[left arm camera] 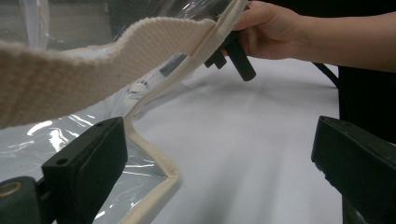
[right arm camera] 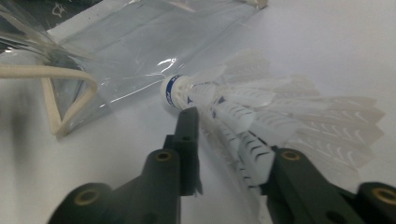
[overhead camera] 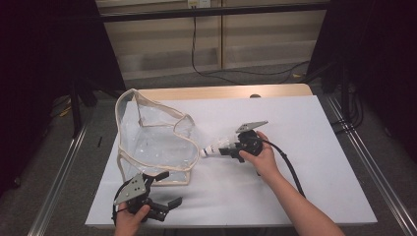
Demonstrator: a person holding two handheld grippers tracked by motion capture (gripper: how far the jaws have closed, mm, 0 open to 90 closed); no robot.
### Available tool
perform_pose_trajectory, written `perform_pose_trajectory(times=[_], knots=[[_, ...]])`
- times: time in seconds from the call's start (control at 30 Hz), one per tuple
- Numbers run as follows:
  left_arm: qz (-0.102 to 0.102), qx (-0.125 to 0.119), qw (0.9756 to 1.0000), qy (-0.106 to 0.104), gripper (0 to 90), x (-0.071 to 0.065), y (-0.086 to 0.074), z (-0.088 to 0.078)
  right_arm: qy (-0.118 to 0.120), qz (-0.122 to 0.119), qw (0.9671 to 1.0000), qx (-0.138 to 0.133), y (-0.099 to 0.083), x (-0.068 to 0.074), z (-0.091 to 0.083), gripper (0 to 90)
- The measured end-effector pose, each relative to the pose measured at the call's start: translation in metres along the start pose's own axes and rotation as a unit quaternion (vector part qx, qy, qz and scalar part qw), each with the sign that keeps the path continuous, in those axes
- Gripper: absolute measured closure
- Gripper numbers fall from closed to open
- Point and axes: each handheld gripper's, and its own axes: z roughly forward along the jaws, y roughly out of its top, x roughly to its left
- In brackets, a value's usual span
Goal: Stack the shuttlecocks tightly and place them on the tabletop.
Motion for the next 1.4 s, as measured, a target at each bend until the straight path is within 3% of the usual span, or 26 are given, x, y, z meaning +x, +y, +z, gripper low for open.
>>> perform_pose_trajectory(times=[0.03, 0.3, 0.4, 0.67, 1.1, 1.4], knots=[[0.000, 0.000, 1.0000, 0.000, 3.8, 0.000, 0.000, 0.000, -0.002, 0.000, 1.0000, -0.002, 0.000, 0.000, 0.001, 63.8], [0.001, 0.001, 1.0000, 0.000, 3.8, 0.000, 0.000, 0.001, -0.011, -0.014, 0.9999, 0.000, 0.000, 0.000, 0.004, 83.4], [0.000, 0.002, 1.0000, -0.001, 3.8, 0.000, 0.000, 0.001, -0.012, -0.018, 0.9998, 0.003, 0.001, 0.001, 0.004, 85.7], [0.001, -0.001, 1.0000, 0.000, 3.8, 0.000, 0.000, 0.000, -0.011, -0.015, 0.9998, 0.005, 0.002, 0.002, 0.000, 87.5], [0.001, -0.004, 1.0000, 0.001, 3.8, 0.000, 0.001, -0.001, -0.004, -0.008, 0.9999, 0.012, 0.005, -0.001, -0.020, 88.1], [0.002, -0.005, 1.0000, 0.003, 3.8, 0.000, 0.001, -0.001, 0.000, -0.009, 1.0000, 0.001, 0.010, 0.000, -0.035, 88.2]])
